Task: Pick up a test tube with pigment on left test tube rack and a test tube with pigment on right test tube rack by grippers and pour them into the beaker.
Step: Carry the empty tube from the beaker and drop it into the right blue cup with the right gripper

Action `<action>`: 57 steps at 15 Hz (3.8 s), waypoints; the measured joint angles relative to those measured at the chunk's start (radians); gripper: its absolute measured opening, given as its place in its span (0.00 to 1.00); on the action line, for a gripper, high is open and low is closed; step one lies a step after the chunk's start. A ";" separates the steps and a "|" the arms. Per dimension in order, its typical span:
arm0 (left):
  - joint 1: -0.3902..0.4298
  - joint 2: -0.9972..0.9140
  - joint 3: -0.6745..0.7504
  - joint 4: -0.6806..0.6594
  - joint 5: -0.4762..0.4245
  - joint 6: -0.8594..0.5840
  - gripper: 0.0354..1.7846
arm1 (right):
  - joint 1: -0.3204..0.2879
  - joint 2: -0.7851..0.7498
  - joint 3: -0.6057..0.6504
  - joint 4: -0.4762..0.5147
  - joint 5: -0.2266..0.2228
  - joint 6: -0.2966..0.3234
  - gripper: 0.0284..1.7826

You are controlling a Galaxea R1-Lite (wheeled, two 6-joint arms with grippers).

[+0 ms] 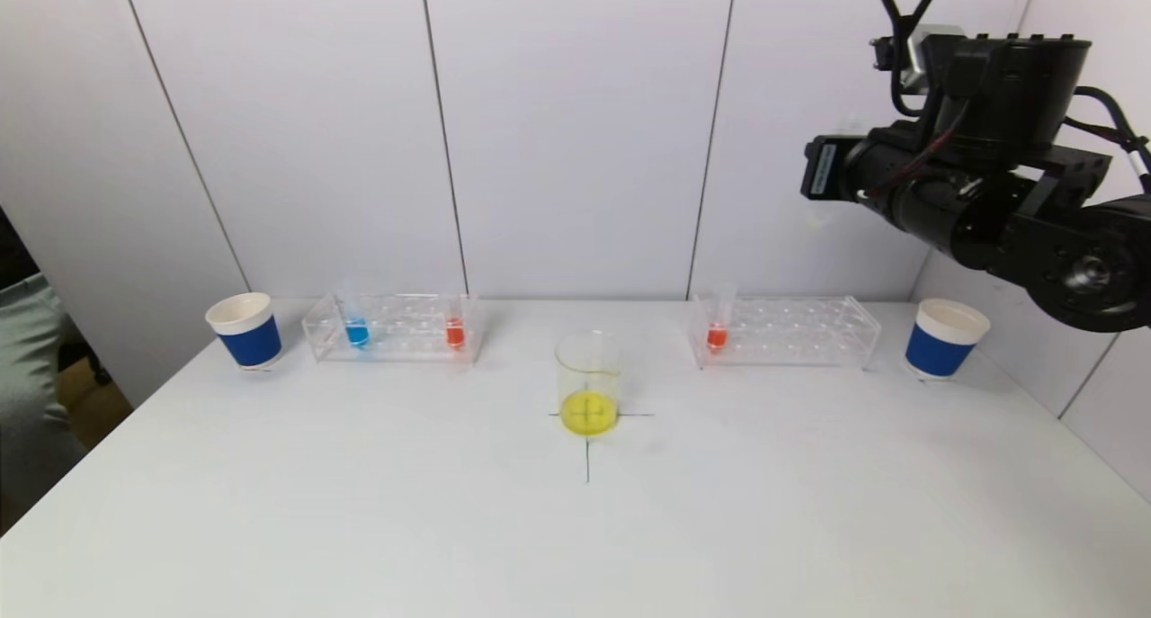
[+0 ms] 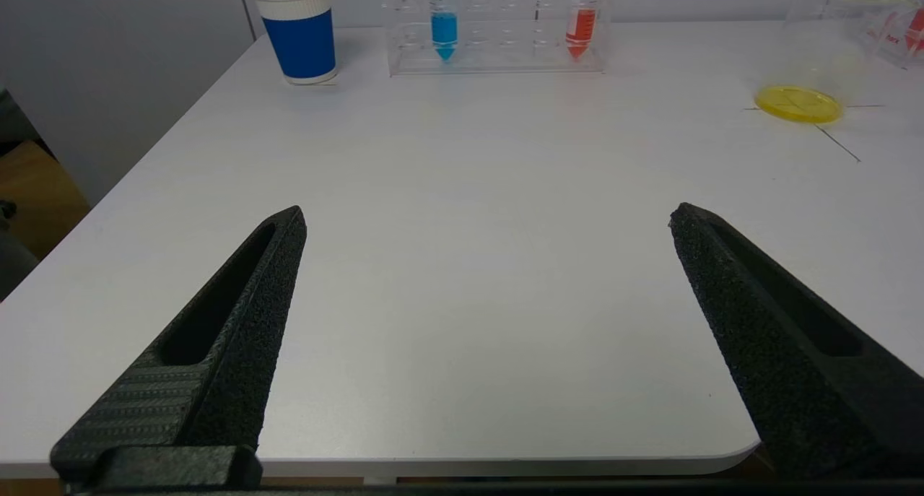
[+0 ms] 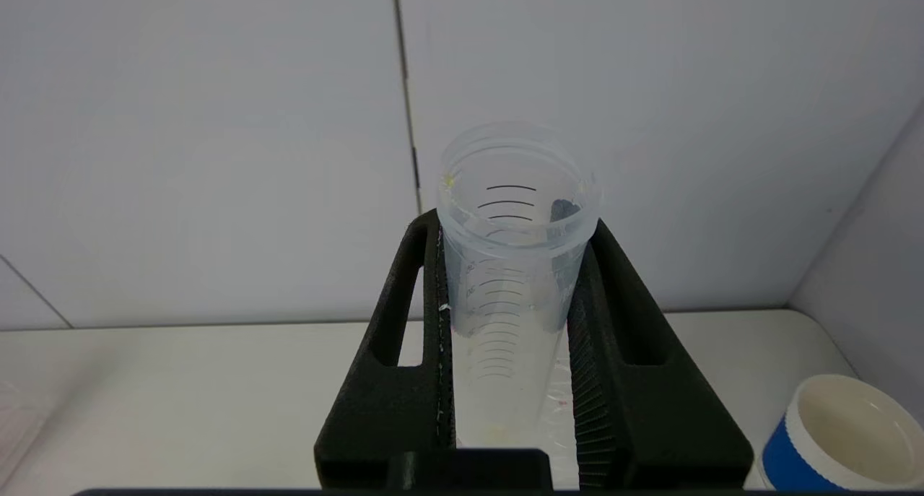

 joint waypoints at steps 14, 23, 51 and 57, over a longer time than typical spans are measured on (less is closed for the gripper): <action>0.000 0.000 0.000 0.000 0.000 0.000 0.99 | -0.387 0.046 0.249 -0.222 0.161 0.035 0.27; 0.000 0.000 0.000 0.000 0.000 0.000 0.99 | -0.494 0.284 0.189 -0.399 0.209 0.033 0.27; 0.000 0.000 0.000 0.000 0.000 0.000 0.99 | -0.593 0.504 0.047 -0.400 0.252 0.031 0.27; 0.000 0.000 0.000 0.000 0.000 0.000 0.99 | -0.592 0.502 0.049 -0.400 0.252 0.031 0.28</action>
